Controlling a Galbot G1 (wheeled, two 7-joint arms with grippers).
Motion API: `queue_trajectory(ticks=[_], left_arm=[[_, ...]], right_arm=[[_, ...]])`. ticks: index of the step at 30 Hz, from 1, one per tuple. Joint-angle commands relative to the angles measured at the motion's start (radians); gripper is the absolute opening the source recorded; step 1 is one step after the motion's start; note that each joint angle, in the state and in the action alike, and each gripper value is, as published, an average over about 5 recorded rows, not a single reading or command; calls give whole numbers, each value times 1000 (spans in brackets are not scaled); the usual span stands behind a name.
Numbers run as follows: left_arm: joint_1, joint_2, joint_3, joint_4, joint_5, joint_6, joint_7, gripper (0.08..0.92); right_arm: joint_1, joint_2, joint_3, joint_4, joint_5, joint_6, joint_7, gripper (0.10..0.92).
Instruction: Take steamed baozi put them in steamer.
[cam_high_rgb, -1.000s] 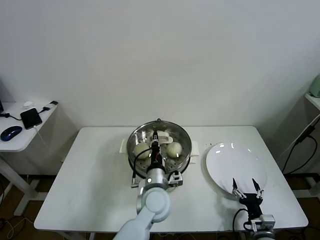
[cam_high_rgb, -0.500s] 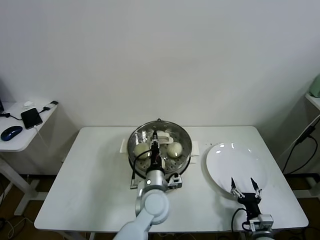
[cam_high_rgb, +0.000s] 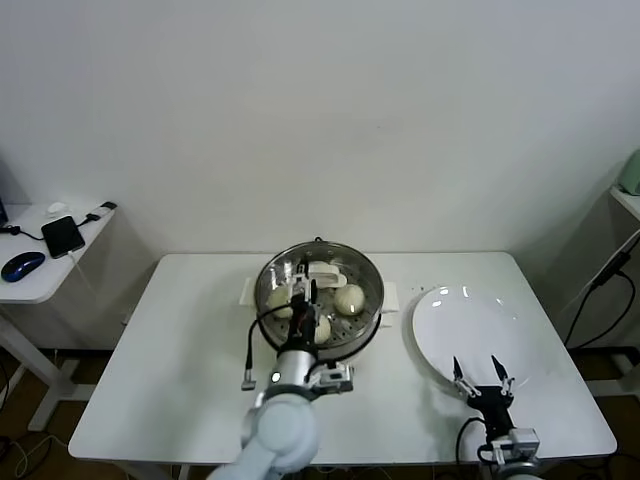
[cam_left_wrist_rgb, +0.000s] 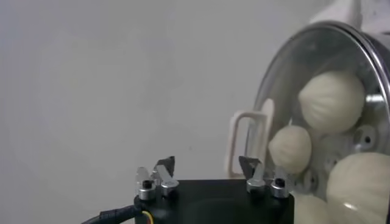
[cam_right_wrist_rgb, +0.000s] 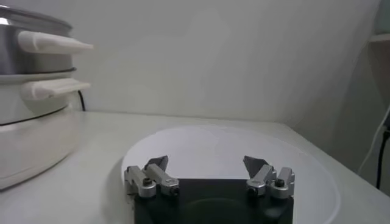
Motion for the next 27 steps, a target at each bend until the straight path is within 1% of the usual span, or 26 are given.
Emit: queue_trajectory(ticks=[1, 4, 6, 7, 10, 11, 13, 15, 18, 20, 23, 27], left_arm=[[60, 71, -35, -134, -244, -87, -112, 745], [96, 87, -171, -181, -532, -242, -245, 804], [111, 103, -292, -211, -785, -314, -295, 817], [123, 111, -368, -223, -952, -342, -310, 820], [175, 131, -583, -224, -1339, -418, -315, 822], [204, 144, -648, -199, -1444, -459, -311, 822], [260, 184, -735, -130, -1578, -551, -304, 823], [315, 225, -772, -42, -1669, -636, -293, 823], [358, 249, -763, 97, -1722, -736, -273, 823], [367, 244, -745, 188, -1710, -798, -251, 823], [369, 223, -720, 290, -1678, -861, -226, 823], [373, 189, -700, 361, -1655, -895, -205, 823]], right_arm=[[-17, 5, -2, 30, 21, 55, 27, 823], [-25, 6, -2, 55, 30, 78, 29, 823], [-32, 4, -4, 72, 34, 83, 29, 823], [-35, 2, -5, 79, 36, 85, 25, 823], [-38, -1, -11, 87, 50, 95, 13, 823], [-37, -2, -12, 86, 57, 98, 9, 823], [-35, -4, -15, 81, 68, 102, 5, 823], [-31, -5, -17, 72, 78, 105, 2, 823], [-23, -6, -19, 57, 90, 109, -2, 823], [-19, -7, -20, 49, 94, 112, -5, 823], [-14, -9, -21, 41, 98, 115, -6, 823], [-13, -13, -21, 35, 101, 115, -7, 823]])
